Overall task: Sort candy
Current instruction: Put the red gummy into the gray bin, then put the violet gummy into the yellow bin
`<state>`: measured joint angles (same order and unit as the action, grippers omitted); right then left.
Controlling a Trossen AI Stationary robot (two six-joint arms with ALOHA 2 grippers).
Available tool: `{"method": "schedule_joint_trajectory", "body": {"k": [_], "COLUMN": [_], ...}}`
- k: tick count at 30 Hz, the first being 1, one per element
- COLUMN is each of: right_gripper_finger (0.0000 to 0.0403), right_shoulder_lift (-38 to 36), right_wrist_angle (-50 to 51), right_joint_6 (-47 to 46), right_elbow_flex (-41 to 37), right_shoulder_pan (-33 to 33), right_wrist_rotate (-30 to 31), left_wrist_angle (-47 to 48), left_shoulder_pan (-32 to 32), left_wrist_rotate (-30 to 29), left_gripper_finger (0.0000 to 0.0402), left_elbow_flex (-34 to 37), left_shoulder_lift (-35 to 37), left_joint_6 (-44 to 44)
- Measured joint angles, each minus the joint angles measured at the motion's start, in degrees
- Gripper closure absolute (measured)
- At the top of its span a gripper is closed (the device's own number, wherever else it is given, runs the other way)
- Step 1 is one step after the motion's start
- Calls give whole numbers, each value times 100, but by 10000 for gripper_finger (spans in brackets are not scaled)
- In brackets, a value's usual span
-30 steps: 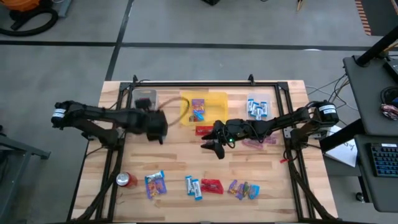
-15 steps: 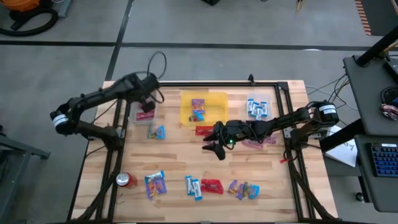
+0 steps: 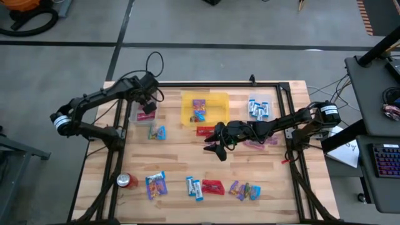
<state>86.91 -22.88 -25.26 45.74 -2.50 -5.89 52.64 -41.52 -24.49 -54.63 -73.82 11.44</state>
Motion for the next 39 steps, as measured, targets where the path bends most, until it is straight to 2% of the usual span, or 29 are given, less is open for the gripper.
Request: {"method": "schedule_joint_trajectory", "body": {"k": [5, 10, 15, 19, 23, 27, 32, 36, 39], "right_gripper_finger": [193, 193, 193, 193, 193, 193, 201, 213, 223], "right_shoulder_lift": [0, 0, 0, 0, 0, 0, 0, 0, 0], "right_wrist_angle": [0, -1, -2, -4, -47, -387, -831, -851, -861], "right_joint_6": [0, 18, 280, 1092, 2208, 2853, 3169, 3454, 3519], "right_elbow_flex": [0, 0, -2, -2, -4, -7, -7, -7, -9], "right_shoulder_pan": [0, 0, -6, -87, -226, -358, -483, -575, -633], "right_wrist_rotate": [0, 0, -2, -123, -1131, -2751, -4617, -5310, -5460], "left_wrist_angle": [-70, -37, -15, -13, -14, -19, -216, -705, -1236], "left_shoulder_pan": [1, 7, 10, 18, 36, 199, 726, 1452, 2167], "left_wrist_rotate": [0, 13, 476, 820, 1161, 1209, 1208, 1204, 1207], "left_gripper_finger": [374, 350, 313, 285, 271, 268, 267, 267, 267], "left_elbow_flex": [157, 185, 185, 185, 185, 185, 185, 185, 185], "left_shoulder_lift": [-2, -2, -2, 3, 71, 266, 697, 1113, 1384], "left_joint_6": [28, -1, -39, -42, -168, -498, -1027, -1404, -1576]}}
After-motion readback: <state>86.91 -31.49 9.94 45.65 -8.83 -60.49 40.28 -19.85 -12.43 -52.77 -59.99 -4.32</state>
